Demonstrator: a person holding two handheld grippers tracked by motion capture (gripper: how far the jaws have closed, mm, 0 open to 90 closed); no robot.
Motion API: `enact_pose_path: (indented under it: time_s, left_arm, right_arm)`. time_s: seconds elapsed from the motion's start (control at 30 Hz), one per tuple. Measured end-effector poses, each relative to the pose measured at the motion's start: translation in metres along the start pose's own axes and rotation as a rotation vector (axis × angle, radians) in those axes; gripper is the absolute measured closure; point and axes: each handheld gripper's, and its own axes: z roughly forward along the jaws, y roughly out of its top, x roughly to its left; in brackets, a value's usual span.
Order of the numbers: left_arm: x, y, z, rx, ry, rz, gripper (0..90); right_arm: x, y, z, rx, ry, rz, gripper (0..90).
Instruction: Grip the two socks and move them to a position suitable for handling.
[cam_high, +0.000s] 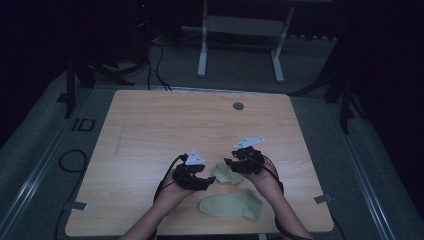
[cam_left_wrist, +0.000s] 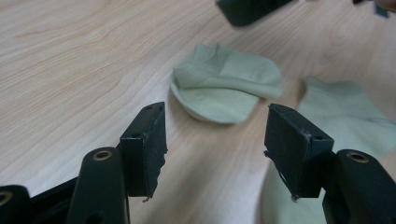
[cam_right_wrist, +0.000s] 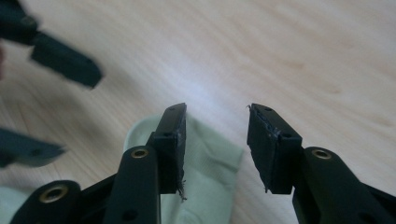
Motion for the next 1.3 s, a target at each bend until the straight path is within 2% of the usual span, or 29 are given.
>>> enact_pose_path:
  time_s: [0.03,0.07,0.1,0.17,0.33,0.47,0.57,0.63,0.67,0.77,0.83,0.9,0.97,1.13,1.3]
  left_arm:
    - [0.0,0.0,0.0,0.0,0.0,0.0,38.9]
    - [0.003,0.004,0.009,0.022,0.013,-0.002,38.9]
    - [0.006,0.005,0.013,0.03,0.016,-0.008,39.0]
    - [0.009,0.006,0.02,0.045,0.022,-0.02,39.3]
    - [0.018,0.006,0.033,0.065,0.003,-0.069,46.3]
    - [0.02,0.006,0.038,0.085,0.013,-0.069,56.2]
    - [0.019,0.006,0.042,0.1,0.017,-0.063,67.4]
    - [0.017,0.006,0.046,0.114,0.014,-0.051,72.6]
    - [0.017,0.006,0.047,0.107,0.003,-0.056,76.5]
    - [0.015,0.008,0.048,0.104,0.006,-0.049,86.5]
    - [0.013,0.009,0.048,0.104,0.017,-0.041,87.9]
    - [0.011,0.011,0.045,0.094,0.022,-0.034,88.5]
    - [0.01,0.013,0.04,0.078,0.022,-0.03,88.7]
    - [0.007,0.018,0.025,0.059,0.055,0.007,88.9]
    - [0.012,0.022,0.004,0.032,0.061,-0.003,88.8]
  right_arm:
    - [0.0,0.0,0.0,0.0,0.0,0.0,56.9]
    - [0.0,-0.002,0.004,0.012,0.012,-0.003,56.4]
    - [0.002,-0.006,0.012,0.035,0.038,-0.012,55.9]
    - [0.004,-0.011,0.02,0.068,0.053,-0.036,56.0]
    - [0.002,-0.022,0.036,0.13,0.055,-0.054,58.8]
    - [0.0,-0.026,0.036,0.122,0.053,-0.049,68.4]
    - [-0.001,-0.027,0.035,0.121,0.053,-0.057,76.1]
    - [0.0,-0.028,0.034,0.119,0.052,-0.055,79.1]
    - [0.001,-0.028,0.034,0.118,0.053,-0.055,80.7]
    - [0.002,-0.029,0.034,0.115,0.05,-0.057,83.4]
    - [0.003,-0.028,0.034,0.113,0.041,-0.062,85.6]
    - [0.003,-0.027,0.031,0.106,0.019,-0.067,86.8]
    - [0.003,-0.025,0.025,0.087,0.017,-0.056,87.2]
    - [-0.002,-0.017,0.0,0.009,0.002,-0.03,87.3]
    - [-0.012,-0.012,-0.027,-0.045,-0.023,0.004,87.3]
